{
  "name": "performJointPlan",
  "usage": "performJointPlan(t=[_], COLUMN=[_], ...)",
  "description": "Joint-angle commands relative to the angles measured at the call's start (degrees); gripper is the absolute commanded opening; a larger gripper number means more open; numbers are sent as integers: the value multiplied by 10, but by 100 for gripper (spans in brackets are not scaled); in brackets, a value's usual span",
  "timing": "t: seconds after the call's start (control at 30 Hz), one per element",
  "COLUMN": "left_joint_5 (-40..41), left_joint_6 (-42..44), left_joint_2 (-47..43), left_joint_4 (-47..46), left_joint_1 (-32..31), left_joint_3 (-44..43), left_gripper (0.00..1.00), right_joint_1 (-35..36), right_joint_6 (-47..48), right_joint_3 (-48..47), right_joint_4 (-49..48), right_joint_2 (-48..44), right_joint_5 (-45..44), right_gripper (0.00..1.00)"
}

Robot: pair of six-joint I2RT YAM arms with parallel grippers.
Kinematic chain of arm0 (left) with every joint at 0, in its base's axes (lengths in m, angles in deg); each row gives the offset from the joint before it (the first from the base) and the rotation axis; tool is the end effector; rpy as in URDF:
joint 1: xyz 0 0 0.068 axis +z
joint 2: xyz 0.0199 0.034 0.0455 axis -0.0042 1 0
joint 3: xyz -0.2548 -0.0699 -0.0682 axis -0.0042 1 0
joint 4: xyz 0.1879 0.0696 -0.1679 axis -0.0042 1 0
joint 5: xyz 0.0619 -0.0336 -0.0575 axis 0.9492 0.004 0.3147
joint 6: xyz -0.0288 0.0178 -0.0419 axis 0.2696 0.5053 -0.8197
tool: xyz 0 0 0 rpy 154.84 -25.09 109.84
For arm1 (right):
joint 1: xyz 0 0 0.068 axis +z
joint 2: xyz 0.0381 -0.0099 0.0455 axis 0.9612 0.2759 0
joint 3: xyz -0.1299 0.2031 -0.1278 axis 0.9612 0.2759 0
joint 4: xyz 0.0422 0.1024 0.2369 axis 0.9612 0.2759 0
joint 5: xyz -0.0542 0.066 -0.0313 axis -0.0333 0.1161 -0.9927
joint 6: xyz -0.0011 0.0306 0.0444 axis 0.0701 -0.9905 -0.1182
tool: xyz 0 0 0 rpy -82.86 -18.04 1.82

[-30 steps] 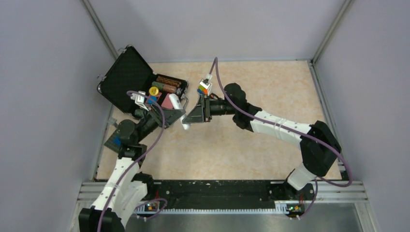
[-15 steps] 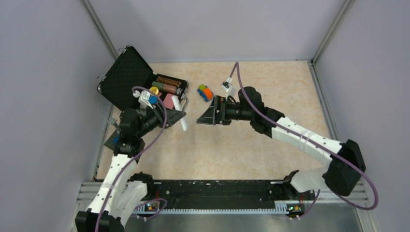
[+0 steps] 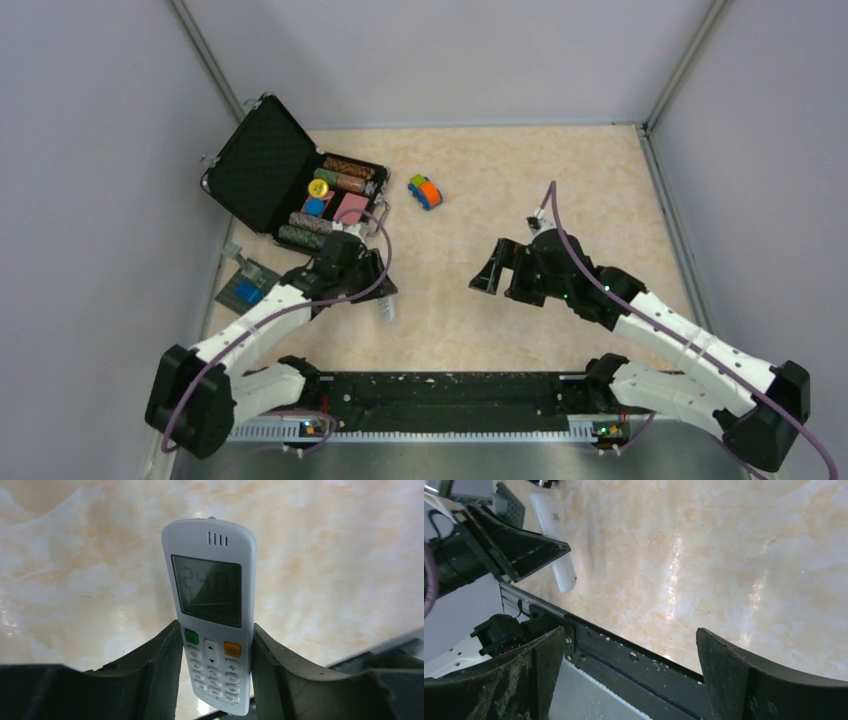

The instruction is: Load the batteries into the remote control

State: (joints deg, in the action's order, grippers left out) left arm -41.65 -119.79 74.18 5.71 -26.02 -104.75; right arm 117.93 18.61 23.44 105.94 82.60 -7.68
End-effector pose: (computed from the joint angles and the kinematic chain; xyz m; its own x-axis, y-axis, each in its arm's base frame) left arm 0.1833 -0.0963 0.2122 -0.8549 -0.2679 -0.4444 0.0172 0.8414 -0.5402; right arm 0.1425 0.1410 0.2753 -0.8559 0.2633 -0.4451 -0.0982 0.7622 0.6398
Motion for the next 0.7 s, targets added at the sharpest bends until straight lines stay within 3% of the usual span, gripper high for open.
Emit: performJointPlan(t=[0.0,0.13,0.3,0.43,0.53,0.57,0.67], left_joint_5=[168,220,249,267,273,273,280], left_joint_6=[22,17,-2,-31,-53,-60,-79], left_joint_2=[93,196,240,264,266,263,242], left_joint_4=[17,6,3,13,23,27,42], left_joint_1=[-47,-96,-121,-147,-168,-173,-185], left_joint_3=[-8,-27,-44,-45,-51,-54,-68], left_gripper=[11,12,26,60,92,98,99], right_joint_1=[-4,-5,-7,-8,-10,-10,-11], right_joint_6=[-33,-20,25,49,68,74,91], right_joint_3=[-1,-16,-34,-37,-38,-40,-45], right_joint_4=[50,61,75,89,102,110,132], right_joint_2=[-38,-38,-16,-12,-16,-18,-30], right_joint_5=[-62,-66,-45,-22,-20,-22,-29], right_gripper=[99,99,99,99,99,99,99])
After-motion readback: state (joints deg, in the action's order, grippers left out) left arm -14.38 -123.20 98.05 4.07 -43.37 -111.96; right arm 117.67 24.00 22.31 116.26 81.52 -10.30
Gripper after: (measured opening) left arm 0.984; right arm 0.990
